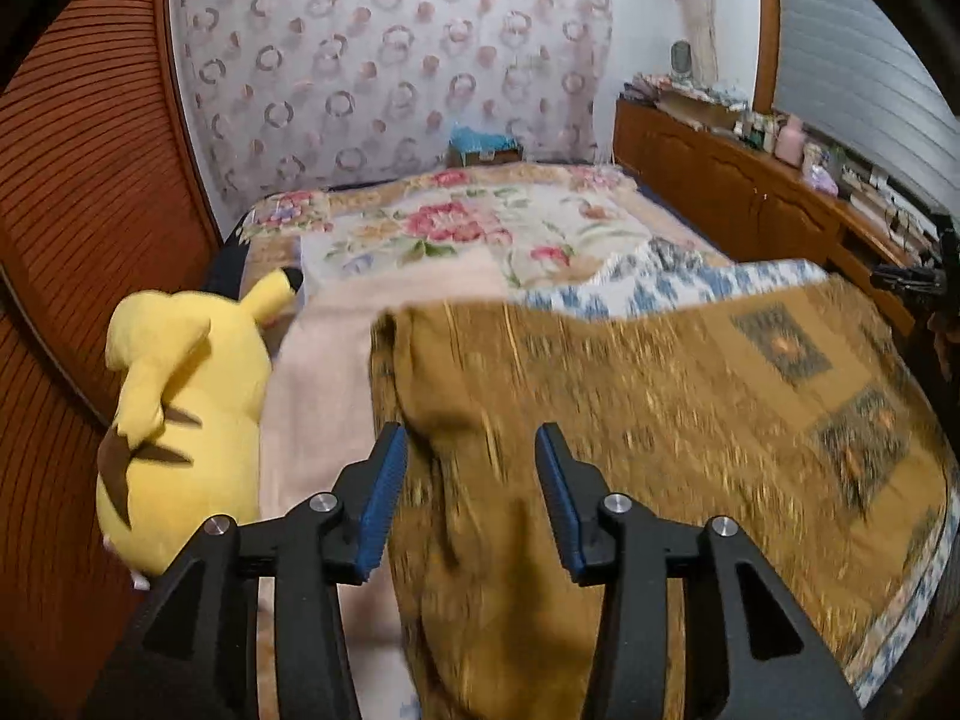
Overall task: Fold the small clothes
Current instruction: 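Lay the shirt flat and smooth it with both tools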
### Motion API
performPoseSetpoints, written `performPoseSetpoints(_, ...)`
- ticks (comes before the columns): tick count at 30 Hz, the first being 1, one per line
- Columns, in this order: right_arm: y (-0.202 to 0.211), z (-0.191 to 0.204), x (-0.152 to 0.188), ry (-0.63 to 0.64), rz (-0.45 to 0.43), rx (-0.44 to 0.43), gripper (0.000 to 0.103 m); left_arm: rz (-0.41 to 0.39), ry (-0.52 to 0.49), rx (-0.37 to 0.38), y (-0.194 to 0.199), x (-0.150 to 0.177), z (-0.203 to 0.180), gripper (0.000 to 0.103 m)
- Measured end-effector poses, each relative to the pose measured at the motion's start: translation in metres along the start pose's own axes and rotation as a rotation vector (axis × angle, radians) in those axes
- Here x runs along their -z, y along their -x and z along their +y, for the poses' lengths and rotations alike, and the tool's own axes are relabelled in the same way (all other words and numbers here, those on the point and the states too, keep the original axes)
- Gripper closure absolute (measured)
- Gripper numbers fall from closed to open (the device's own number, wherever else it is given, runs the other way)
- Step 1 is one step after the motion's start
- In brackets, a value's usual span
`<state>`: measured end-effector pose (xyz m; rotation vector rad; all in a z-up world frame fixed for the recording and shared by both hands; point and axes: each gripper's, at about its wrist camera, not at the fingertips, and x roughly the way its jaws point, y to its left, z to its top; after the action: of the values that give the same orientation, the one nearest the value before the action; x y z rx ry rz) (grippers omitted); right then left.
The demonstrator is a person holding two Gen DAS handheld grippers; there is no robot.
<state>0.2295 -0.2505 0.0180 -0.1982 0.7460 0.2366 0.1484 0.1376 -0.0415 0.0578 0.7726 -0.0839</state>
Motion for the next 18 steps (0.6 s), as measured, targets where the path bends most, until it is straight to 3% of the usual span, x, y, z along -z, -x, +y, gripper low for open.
performPoseSetpoints(10, 0.054, 0.047, 0.066, 0.078, 0.031, -0.144, 0.053, 0.018, 0.026, -0.004, 0.040, 0.079, -0.011, 0.058)
performPoseSetpoints(18, 0.065, 0.055, 0.106, 0.084, 0.101, -0.178, 0.053, 0.079, 0.075, 0.030, 0.034, 0.119, -0.015, 0.058)
